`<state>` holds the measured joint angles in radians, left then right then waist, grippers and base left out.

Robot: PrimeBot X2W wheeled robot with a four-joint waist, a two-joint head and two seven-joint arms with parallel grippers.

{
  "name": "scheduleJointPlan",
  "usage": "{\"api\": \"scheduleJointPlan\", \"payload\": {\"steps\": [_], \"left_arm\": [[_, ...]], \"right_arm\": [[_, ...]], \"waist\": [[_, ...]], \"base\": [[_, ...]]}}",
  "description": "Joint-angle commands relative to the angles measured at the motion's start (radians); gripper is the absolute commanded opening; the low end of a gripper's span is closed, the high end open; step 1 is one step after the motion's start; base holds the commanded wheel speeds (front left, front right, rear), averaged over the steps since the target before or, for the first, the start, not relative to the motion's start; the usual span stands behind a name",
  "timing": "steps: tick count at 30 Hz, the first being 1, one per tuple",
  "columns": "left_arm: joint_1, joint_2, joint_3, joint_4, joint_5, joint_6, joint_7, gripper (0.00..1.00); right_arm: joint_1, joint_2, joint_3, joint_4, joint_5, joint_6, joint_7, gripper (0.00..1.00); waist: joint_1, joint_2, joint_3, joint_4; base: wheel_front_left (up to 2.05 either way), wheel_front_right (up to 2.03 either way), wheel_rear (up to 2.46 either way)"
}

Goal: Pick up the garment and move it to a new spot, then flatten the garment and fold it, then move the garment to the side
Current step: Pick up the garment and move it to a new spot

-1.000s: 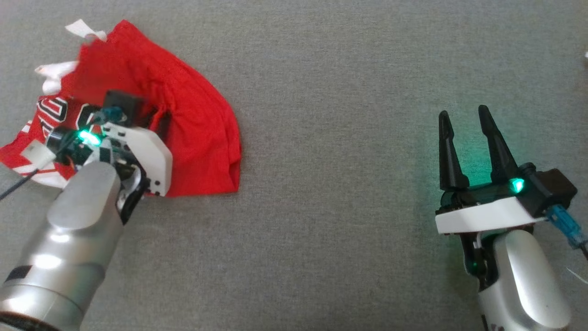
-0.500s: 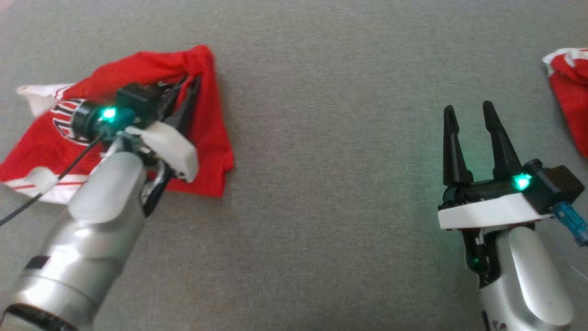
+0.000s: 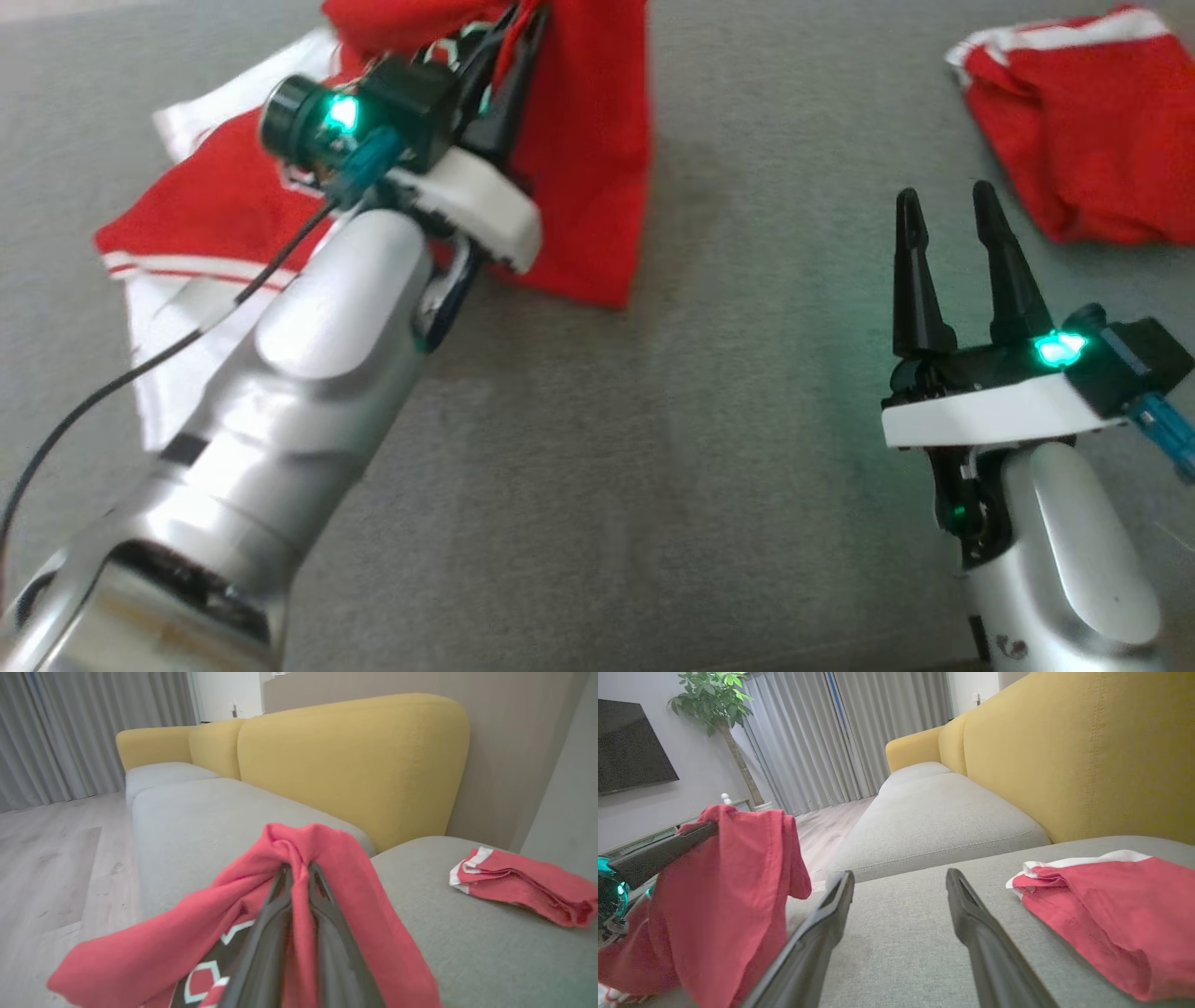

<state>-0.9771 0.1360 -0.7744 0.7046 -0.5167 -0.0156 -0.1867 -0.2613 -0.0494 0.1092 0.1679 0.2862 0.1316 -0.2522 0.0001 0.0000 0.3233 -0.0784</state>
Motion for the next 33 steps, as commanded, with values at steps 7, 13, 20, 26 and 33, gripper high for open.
{"api": "scheduleJointPlan", "payload": {"steps": [7, 13, 20, 26, 33], "left_arm": [[-0.045, -0.019, 0.017, 0.06, -0.002, 0.009, -0.019, 1.0], [0.027, 0.026, 0.084, 0.067, -0.033, 0.027, -0.068, 1.0], [0.203, 0.112, 0.218, -0.089, -0.019, 0.063, -0.075, 1.0], [0.46, 0.134, 0.336, -0.267, 0.028, 0.079, -0.075, 1.0], [0.666, 0.065, 0.462, -0.393, 0.09, 0.077, -0.075, 1.0]], "right_arm": [[-0.023, -0.001, 0.014, -0.041, 0.019, -0.001, -0.01, 1.0], [-0.006, -0.001, -0.007, -0.039, -0.004, -0.001, -0.01, 1.0], [0.029, -0.001, -0.026, -0.017, -0.035, -0.001, -0.01, 1.0], [0.074, -0.001, -0.034, 0.027, -0.055, -0.001, -0.01, 1.0], [0.084, -0.001, -0.016, 0.077, -0.061, -0.001, -0.01, 1.0]], "waist": [[-0.0001, 0.0, 0.012, -0.049], [-0.0001, 0.0, -0.02, 0.016], [-0.0001, 0.0, -0.08, 0.11], [-0.0001, 0.0, -0.132, 0.188], [-0.0001, 0.0, -0.146, 0.213]], "base": [[0.0, 0.0, 0.0], [0.0, 0.0, 0.0], [0.0, 0.0, 0.0], [0.0, 0.0, 0.0], [0.0, 0.0, 0.0]]}}
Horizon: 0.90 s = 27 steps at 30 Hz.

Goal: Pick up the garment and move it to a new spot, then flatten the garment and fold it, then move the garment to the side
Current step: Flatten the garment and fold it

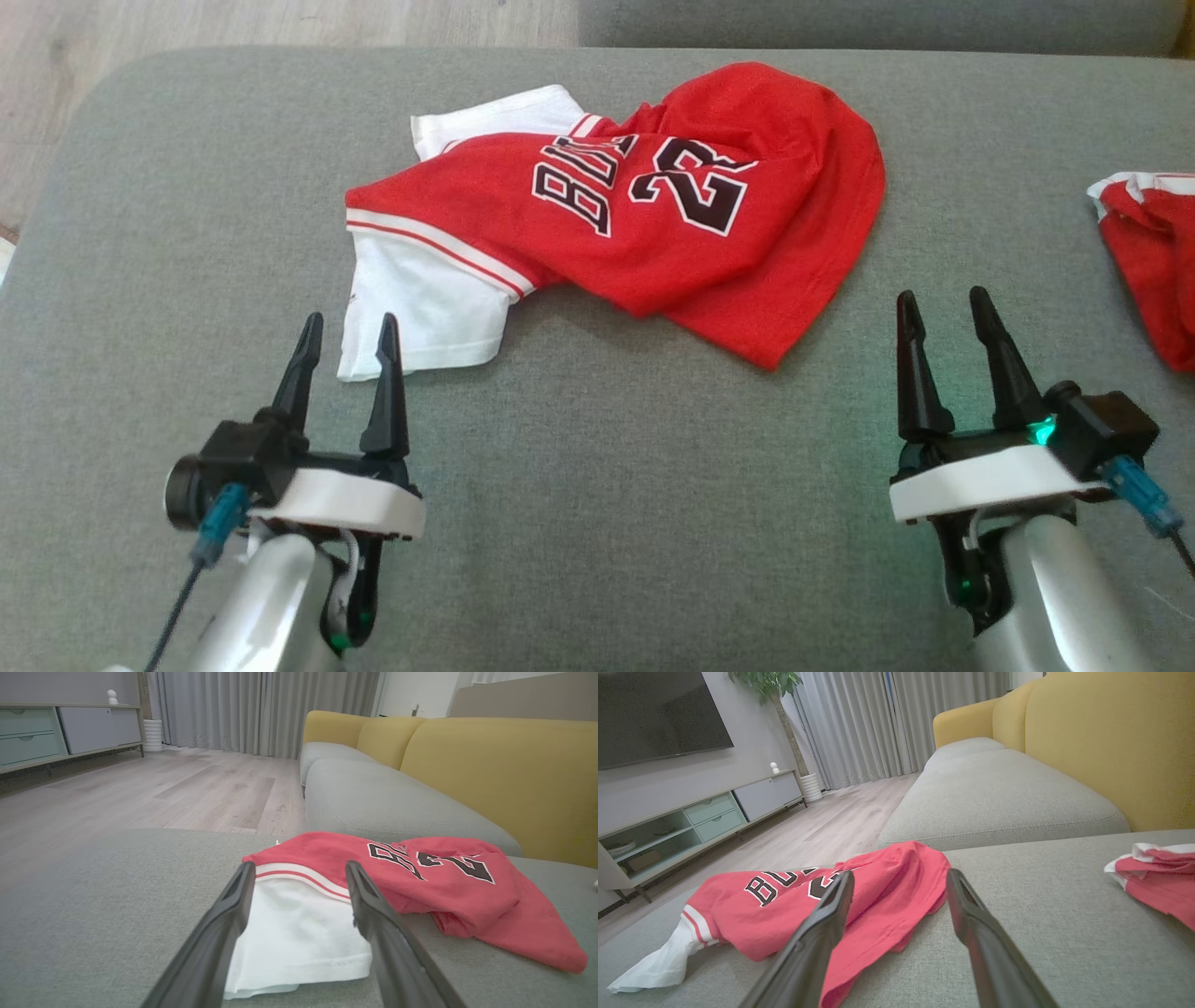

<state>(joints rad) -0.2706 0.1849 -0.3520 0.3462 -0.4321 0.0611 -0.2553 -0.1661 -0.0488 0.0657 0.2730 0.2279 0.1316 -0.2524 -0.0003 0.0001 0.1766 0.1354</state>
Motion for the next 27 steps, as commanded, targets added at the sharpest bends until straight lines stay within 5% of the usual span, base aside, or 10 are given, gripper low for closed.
{"api": "scheduleJointPlan", "payload": {"steps": [1, 27], "left_arm": [[-0.033, 0.008, 0.049, -0.037, 0.016, -0.004, -0.006, 1.0], [-0.032, -0.114, 0.166, 0.01, 0.161, -0.121, -0.006, 1.0]], "right_arm": [[-0.012, -0.001, 0.03, -0.026, -0.003, -0.001, -0.009, 1.0], [-0.194, -0.002, 0.29, 0.35, 0.063, -0.001, 0.047, 1.0]], "waist": [[0.0003, -0.0001, 0.001, -0.001], [0.0003, -0.0001, 0.034, 0.062]], "base": [[0.0, 0.0, 0.0], [0.0, 0.0, 0.0]]}}
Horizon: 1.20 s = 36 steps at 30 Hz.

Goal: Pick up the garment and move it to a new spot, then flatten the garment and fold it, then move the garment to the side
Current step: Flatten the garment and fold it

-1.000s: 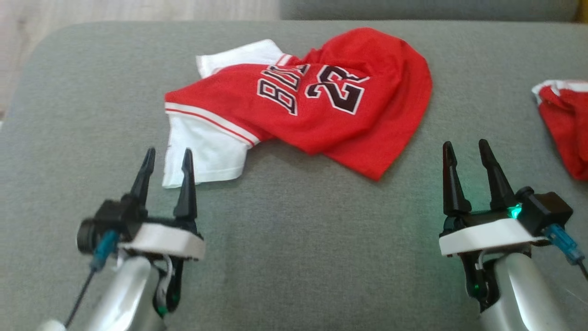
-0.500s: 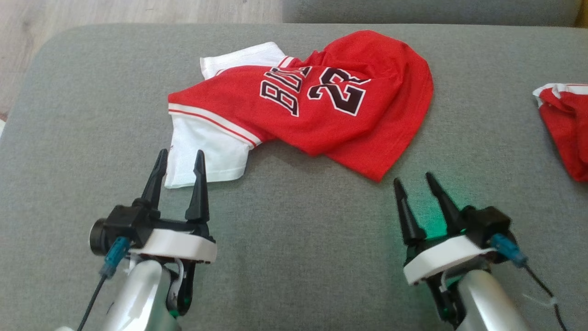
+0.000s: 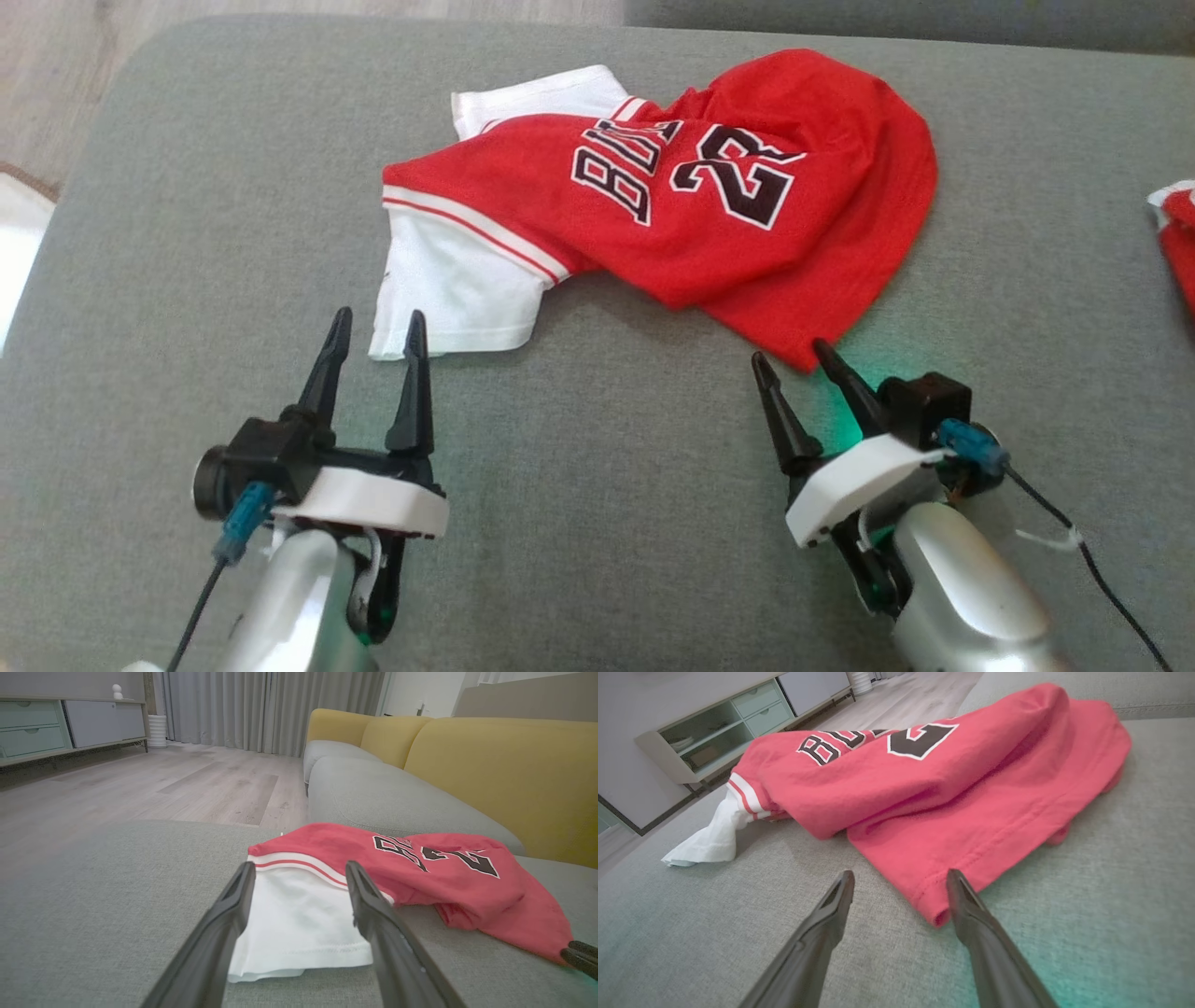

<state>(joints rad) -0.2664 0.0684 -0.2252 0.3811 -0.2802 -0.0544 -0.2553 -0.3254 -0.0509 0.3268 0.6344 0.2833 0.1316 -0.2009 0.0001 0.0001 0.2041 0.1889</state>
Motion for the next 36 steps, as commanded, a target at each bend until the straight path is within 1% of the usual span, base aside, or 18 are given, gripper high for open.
{"api": "scheduleJointPlan", "payload": {"steps": [1, 7, 14, 20, 27, 32, 33, 34, 35, 36], "left_arm": [[-0.036, 0.003, 0.039, -0.025, 0.009, -0.006, -0.006, 1.0], [-0.038, -0.007, 0.051, -0.018, 0.02, -0.015, -0.006, 1.0], [-0.037, -0.012, 0.076, -0.015, 0.032, -0.02, -0.006, 1.0], [-0.052, -0.016, 0.071, -0.012, 0.036, -0.028, -0.006, 1.0], [-0.063, -0.017, 0.062, -0.007, 0.03, -0.032, -0.006, 1.0], [-0.062, -0.018, 0.061, -0.003, 0.021, -0.029, -0.006, 1.0], [-0.062, -0.018, 0.06, -0.002, 0.019, -0.028, -0.006, 1.0], [-0.062, -0.018, 0.06, -0.002, 0.017, -0.027, -0.006, 1.0], [-0.061, -0.018, 0.06, -0.002, 0.016, -0.026, -0.006, 1.0], [-0.06, -0.018, 0.061, -0.002, 0.015, -0.024, -0.006, 1.0]], "right_arm": [[-0.035, 0.0, 0.029, -0.012, 0.008, -0.001, -0.004, 1.0], [-0.078, -0.001, 0.03, 0.055, 0.014, -0.001, -0.009, 1.0], [-0.083, 0.0, -0.002, 0.057, -0.009, -0.001, -0.043, 1.0], [-0.104, 0.0, 0.014, 0.075, -0.052, -0.001, -0.051, 1.0], [-0.147, 0.0, 0.036, 0.142, -0.096, -0.001, -0.036, 1.0], [-0.168, 0.0, 0.048, 0.184, -0.081, -0.001, -0.028, 1.0], [-0.171, 0.0, 0.051, 0.189, -0.078, -0.001, -0.029, 0.97], [-0.175, 0.0, 0.053, 0.192, -0.075, -0.001, -0.031, 0.45], [-0.177, 0.0, 0.053, 0.193, -0.072, -0.001, -0.035, 0.06], [-0.179, 0.0, 0.051, 0.193, -0.07, -0.001, -0.038, 0.0]], "waist": [[-0.0001, -0.0001, 0.006, 0.009], [-0.0001, -0.0001, 0.016, 0.02], [-0.0001, -0.0001, 0.02, -0.002], [-0.0001, -0.0001, 0.027, -0.011], [-0.0001, -0.0001, 0.04, 0.01], [-0.0001, -0.0001, 0.042, 0.024], [-0.0001, -0.0001, 0.041, 0.025], [-0.0001, -0.0001, 0.041, 0.025], [-0.0001, -0.0001, 0.04, 0.024], [-0.0001, -0.0001, 0.039, 0.023]], "base": [[0.0, 0.0, 0.0], [0.0, 0.0, 0.0], [0.0, 0.0, 0.0], [0.0, 0.0, 0.0], [0.0, 0.0, 0.0], [0.0, 0.0, 0.0], [0.0, 0.0, 0.0], [0.0, 0.0, 0.0], [0.0, 0.0, 0.0], [0.0, 0.0, 0.0]]}}
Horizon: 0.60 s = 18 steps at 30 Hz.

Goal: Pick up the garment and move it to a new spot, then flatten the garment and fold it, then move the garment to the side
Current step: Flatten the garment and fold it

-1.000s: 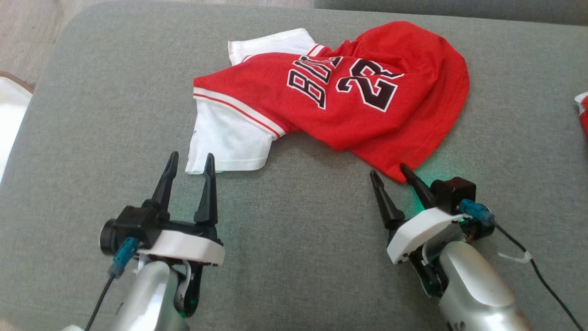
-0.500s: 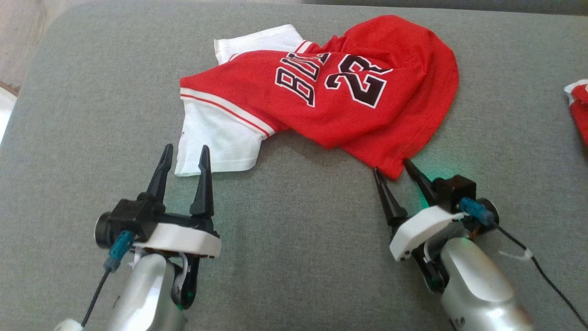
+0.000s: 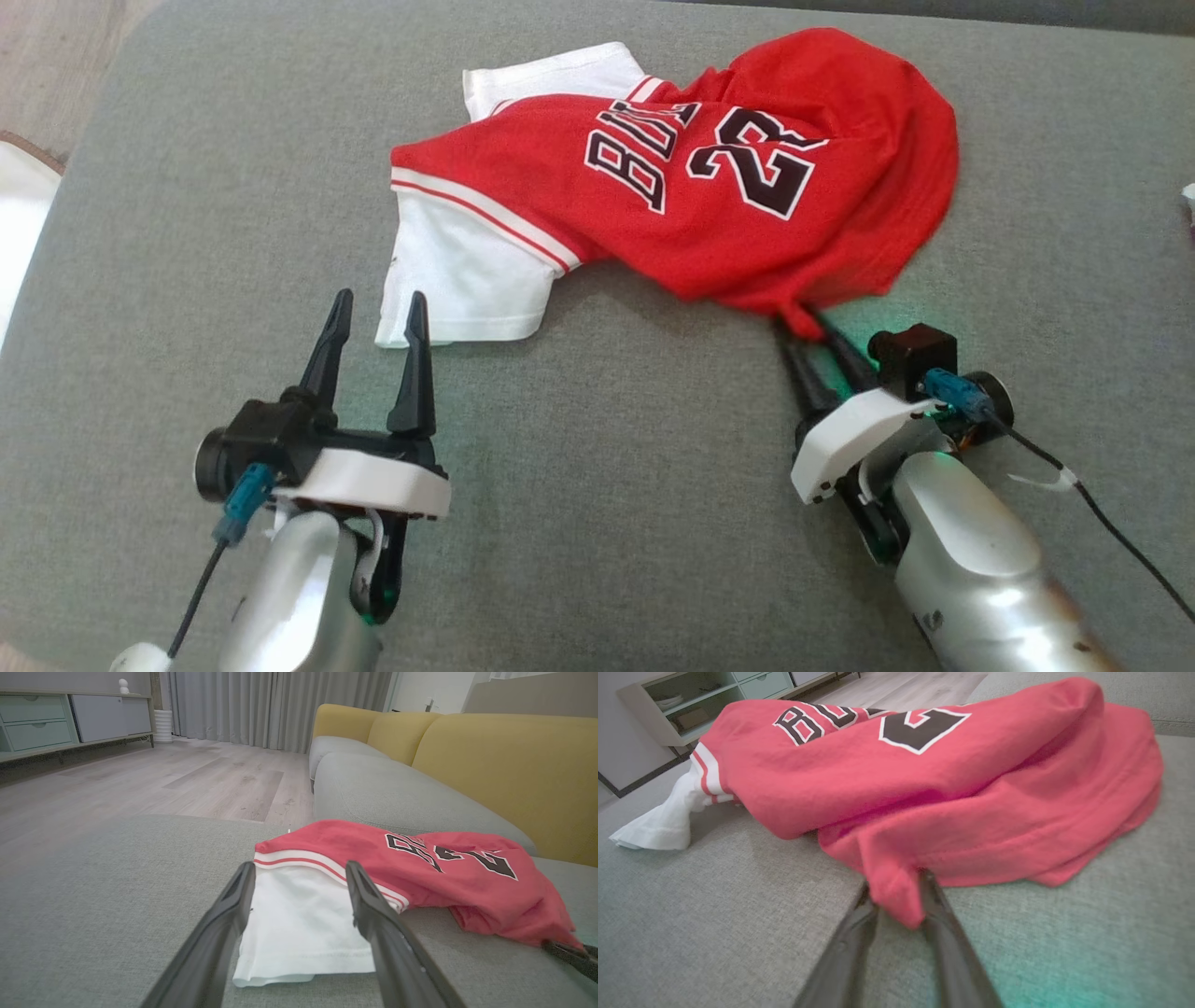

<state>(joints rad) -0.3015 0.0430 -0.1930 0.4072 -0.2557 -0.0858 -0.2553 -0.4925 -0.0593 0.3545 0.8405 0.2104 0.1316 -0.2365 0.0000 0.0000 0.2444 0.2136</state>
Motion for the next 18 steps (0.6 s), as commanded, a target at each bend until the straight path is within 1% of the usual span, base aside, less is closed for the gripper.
{"api": "scheduleJointPlan", "payload": {"steps": [1, 6, 10, 11, 15, 18], "left_arm": [[-0.024, 0.007, 0.03, -0.028, -0.009, 0.008, -0.006, 1.0], [-0.017, 0.007, 0.033, -0.026, -0.008, 0.013, -0.006, 1.0], [-0.011, 0.007, 0.044, -0.027, 0.0, 0.013, -0.006, 1.0], [-0.011, 0.007, 0.044, -0.027, 0.0, 0.013, -0.006, 1.0], [0.0, 0.007, 0.052, -0.028, 0.005, 0.011, -0.006, 1.0], [0.007, 0.007, 0.051, -0.03, 0.004, 0.01, -0.006, 1.0]], "right_arm": [[-0.013, 0.009, 0.019, -0.014, 0.006, -0.001, -0.006, 0.0], [0.0, 0.006, -0.027, -0.04, 0.005, -0.001, -0.02, 0.0], [0.03, -0.023, -0.09, -0.092, -0.003, -0.001, -0.023, 0.0], [0.03, -0.023, -0.09, -0.092, -0.003, -0.001, -0.023, 0.0], [0.066, -0.079, -0.161, -0.154, -0.014, -0.001, -0.024, 0.0], [0.093, -0.126, -0.213, -0.202, -0.023, -0.001, -0.003, 0.0]], "waist": [[0.0, 0.0, -0.003, -0.005], [0.0, 0.0, -0.021, -0.03], [0.0, 0.0, -0.04, -0.059], [0.0, 0.0, -0.04, -0.059], [0.0, 0.0, -0.065, -0.089], [0.0, 0.0, -0.08, -0.103]], "base": [[0.0, 0.0, 0.0], [0.0, 0.0, 0.0], [0.0, 0.0, 0.0], [0.0, 0.0, 0.0], [0.0, 0.0, 0.0], [0.0, 0.0, 0.0]]}}
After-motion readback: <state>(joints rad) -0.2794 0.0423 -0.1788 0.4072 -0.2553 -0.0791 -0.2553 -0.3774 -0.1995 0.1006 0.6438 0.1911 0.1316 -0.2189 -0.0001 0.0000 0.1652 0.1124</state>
